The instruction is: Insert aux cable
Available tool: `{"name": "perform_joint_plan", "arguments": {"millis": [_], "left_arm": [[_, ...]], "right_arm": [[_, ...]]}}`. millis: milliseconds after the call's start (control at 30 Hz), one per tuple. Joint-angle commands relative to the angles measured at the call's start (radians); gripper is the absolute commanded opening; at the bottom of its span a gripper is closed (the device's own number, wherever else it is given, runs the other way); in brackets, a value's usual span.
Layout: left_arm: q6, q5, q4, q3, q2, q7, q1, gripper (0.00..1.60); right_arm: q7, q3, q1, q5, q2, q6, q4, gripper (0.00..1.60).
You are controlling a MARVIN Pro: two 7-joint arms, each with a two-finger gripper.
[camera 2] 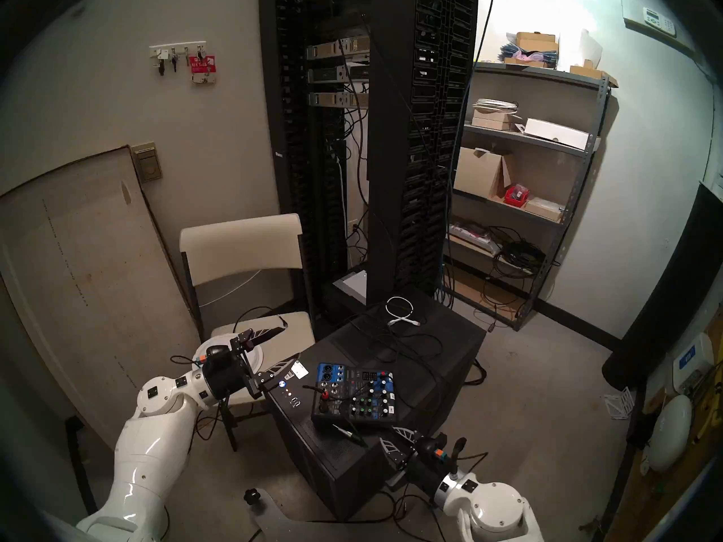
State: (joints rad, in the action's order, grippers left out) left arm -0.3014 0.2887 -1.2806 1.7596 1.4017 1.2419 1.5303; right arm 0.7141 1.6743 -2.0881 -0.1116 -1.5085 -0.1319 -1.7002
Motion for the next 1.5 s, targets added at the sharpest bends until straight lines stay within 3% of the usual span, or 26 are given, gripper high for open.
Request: {"name": "perform_joint_plan", "arguments": {"millis": [0,200,767,1000,1267,1333,1367,1467], "left_arm": [[0.01,0.024,-0.078,0.016,0.014,-0.012,0.002,1.6],[0.017,0.023,-0.1,0.03,0.013,-0.025,0.001,1.6],[0.005,0.017,-0.099,0.055,0.008,-0.031,0.005,1.6],[0.012,0.014,-0.121,0.059,0.01,-0.033,0.013,1.6],[0.013,0.011,-0.126,0.063,0.011,-0.033,0.017,1.6],[0.013,0.011,-0.127,0.063,0.011,-0.032,0.017,1.6],[0.014,0.011,-0.128,0.063,0.011,-0.032,0.016,1.6],[0.015,0.011,-0.128,0.063,0.012,-0.031,0.014,1.6]], "right_arm": [[0.016,-0.016,0.019,0.0,0.003,0.012,0.005,0.75],[0.018,-0.025,0.036,-0.01,0.002,0.015,0.031,0.67],[0.008,-0.024,0.108,-0.031,0.001,0.01,0.097,0.72],[0.05,-0.019,0.067,-0.024,0.026,0.052,0.062,0.8],[0.071,-0.012,0.013,-0.021,0.031,0.07,0.015,1.09],[0.073,-0.013,0.008,-0.021,0.029,0.071,0.009,1.19],[0.077,-0.014,0.006,-0.019,0.029,0.071,0.006,1.32],[0.087,-0.02,0.004,-0.016,0.027,0.068,0.0,1.35]]}}
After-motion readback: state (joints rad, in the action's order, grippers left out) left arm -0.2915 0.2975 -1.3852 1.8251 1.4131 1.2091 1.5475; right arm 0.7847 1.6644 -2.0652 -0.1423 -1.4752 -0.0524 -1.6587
